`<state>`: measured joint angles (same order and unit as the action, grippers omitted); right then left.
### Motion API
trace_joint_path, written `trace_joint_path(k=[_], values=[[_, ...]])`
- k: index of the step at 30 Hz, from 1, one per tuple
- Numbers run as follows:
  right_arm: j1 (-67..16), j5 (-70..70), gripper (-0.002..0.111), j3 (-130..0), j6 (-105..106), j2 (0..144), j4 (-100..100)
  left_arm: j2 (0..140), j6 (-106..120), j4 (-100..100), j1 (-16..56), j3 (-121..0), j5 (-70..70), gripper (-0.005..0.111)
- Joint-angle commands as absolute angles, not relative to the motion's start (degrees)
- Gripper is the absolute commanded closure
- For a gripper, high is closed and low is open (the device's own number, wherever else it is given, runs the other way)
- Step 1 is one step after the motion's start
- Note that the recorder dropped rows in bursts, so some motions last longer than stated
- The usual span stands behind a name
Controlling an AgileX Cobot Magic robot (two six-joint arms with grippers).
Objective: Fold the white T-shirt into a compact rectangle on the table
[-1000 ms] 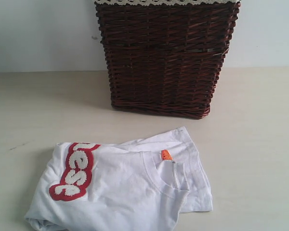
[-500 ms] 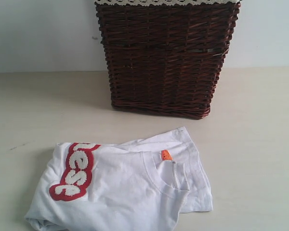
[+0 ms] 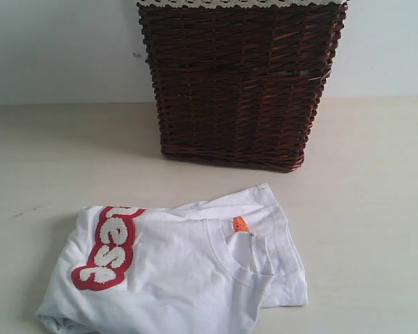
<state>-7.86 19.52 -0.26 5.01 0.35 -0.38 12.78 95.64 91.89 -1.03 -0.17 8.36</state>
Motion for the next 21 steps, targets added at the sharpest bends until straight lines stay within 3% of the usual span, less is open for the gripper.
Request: trace_joint_path(k=[1,14,21], values=[[-7.5,18.8,0.060,0.0,5.3,0.0,-0.3,12.5,95.5,90.9,-0.9,0.0,4.6,0.107],[-7.5,18.8,0.060,0.0,5.3,0.0,-0.3,12.5,95.5,83.7,-0.9,0.0,5.2,0.107],[-7.5,18.8,0.060,0.0,5.3,0.0,-0.3,12.5,95.4,99.9,-0.9,0.0,7.3,0.107]])
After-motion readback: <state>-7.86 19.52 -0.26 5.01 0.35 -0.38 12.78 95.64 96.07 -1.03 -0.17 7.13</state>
